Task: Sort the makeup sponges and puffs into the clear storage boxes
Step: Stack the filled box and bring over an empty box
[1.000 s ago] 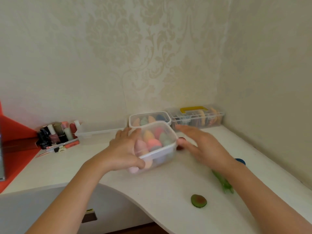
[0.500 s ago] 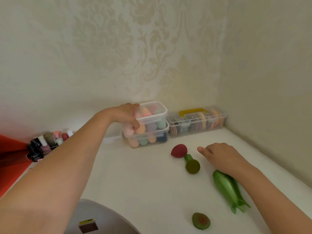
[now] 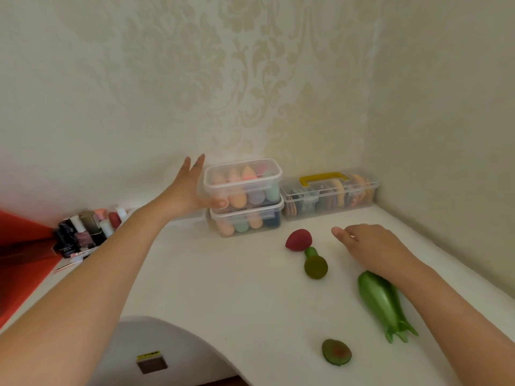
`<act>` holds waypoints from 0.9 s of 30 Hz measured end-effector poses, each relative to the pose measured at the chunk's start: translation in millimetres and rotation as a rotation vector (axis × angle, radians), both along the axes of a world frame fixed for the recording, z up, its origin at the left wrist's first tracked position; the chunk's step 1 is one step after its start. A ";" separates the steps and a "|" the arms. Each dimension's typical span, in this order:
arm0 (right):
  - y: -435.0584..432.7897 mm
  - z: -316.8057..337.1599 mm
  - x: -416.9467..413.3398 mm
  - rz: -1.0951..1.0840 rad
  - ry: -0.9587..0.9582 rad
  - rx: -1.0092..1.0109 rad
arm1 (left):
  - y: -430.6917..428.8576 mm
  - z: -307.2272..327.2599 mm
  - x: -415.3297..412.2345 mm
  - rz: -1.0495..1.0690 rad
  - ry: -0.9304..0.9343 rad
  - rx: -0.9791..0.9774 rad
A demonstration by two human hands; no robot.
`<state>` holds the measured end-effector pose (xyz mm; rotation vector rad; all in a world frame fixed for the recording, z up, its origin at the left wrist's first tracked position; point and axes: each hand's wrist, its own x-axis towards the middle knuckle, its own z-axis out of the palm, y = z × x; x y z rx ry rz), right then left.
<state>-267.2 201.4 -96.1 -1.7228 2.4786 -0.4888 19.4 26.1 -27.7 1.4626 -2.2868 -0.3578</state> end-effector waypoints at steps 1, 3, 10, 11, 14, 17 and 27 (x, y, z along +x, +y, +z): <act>2.5 3.6 2.6 -0.011 0.003 -0.061 | 2.3 -3.8 13.2 0.042 -0.056 -0.018; 7.9 11.5 13.2 0.007 -0.011 -0.221 | 5.1 -14.8 39.8 0.098 -0.185 -0.010; 19.8 2.8 93.1 0.520 0.026 -0.207 | 8.3 -75.9 72.0 0.186 -0.571 -0.125; 20.4 -0.9 96.3 0.551 0.039 -0.145 | 7.7 -77.2 71.9 0.192 -0.589 -0.212; 24.5 -7.9 99.1 0.587 0.132 -0.021 | 8.8 -73.4 74.2 0.193 -0.651 -0.343; 25.4 -10.1 100.9 0.586 0.207 0.013 | 13.3 -67.3 77.4 0.170 -0.718 -0.375; 25.6 -8.0 106.0 0.614 0.152 -0.096 | 79.2 -70.0 88.0 -0.009 -0.513 -0.486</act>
